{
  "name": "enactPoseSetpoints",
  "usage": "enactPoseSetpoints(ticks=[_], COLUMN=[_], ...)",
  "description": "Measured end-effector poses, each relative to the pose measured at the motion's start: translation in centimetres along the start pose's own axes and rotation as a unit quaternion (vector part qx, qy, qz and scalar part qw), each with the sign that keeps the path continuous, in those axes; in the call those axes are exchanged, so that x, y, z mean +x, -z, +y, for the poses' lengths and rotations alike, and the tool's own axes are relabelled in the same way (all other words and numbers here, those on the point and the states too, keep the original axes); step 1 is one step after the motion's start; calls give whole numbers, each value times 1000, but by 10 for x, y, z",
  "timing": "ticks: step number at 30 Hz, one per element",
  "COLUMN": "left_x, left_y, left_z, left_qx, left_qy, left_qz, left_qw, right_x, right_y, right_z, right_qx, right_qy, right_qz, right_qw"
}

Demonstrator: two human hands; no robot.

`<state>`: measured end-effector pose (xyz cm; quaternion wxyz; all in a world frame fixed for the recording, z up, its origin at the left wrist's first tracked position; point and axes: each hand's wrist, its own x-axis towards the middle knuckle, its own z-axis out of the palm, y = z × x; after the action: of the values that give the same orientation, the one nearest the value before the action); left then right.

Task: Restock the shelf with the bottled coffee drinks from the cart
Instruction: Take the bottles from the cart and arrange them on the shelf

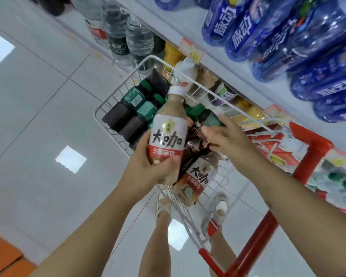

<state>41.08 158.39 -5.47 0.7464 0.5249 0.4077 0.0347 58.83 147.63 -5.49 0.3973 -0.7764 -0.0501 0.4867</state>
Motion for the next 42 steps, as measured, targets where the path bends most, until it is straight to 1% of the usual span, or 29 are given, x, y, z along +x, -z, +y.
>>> enactPoseSetpoints(ticks=[2,4,6,7,10,13,15,18,21,23,24,26,28,31,32,33,34,36,38,42], left_x=[0,0,2,2,2,1,0,-4,-6,-6,-6,-6,-6,-6,-6,-6,-7,-10,-15,-28], left_y=[3,7,11,12,12,12,14,19,24,27,28,29,29,29,29,30,31,32,29,2], left_z=[-2,-3,-7,-8,-10,-12,-13,-15,-15,-16,-16,-15,-14,-12,-12,-13,-15,-19,-16,20], left_qx=[-2,5,12,16,18,21,27,37,44,50,52,54,55,54,55,57,58,56,59,69], left_qy=[9,8,9,11,15,10,9,5,-5,-6,-7,-7,-10,-5,-3,-5,-7,-11,-22,-72], left_qz=[48,77,86,86,80,71,66,67,78,85,87,92,97,103,102,103,105,109,112,113], left_qw=[999,997,996,996,997,997,997,997,996,995,995,994,994,993,993,993,993,992,992,989], right_x=[6,10,14,16,19,13,10,10,13,15,14,6,-3,-2,2,5,8,8,2,-22], right_y=[8,4,-8,-13,-26,-36,-41,-42,-48,-55,-59,-67,-72,-72,-71,-69,-67,-62,-53,-25], right_z=[21,41,50,51,57,72,74,72,65,65,66,73,83,89,90,90,88,83,72,28], right_qx=[-37,-72,-134,-161,-214,-220,-203,-166,-209,-244,-256,-278,-314,-393,-405,-403,-385,-306,-227,-127], right_qy=[-103,-173,-207,-208,-165,-37,13,54,112,119,103,74,71,58,52,49,45,33,29,55], right_qz=[25,19,-5,-6,12,96,112,81,17,-17,-20,1,18,2,-3,-5,-6,0,21,80], right_qw=[994,982,969,965,963,970,973,981,971,962,961,958,947,918,913,914,922,951,973,987])
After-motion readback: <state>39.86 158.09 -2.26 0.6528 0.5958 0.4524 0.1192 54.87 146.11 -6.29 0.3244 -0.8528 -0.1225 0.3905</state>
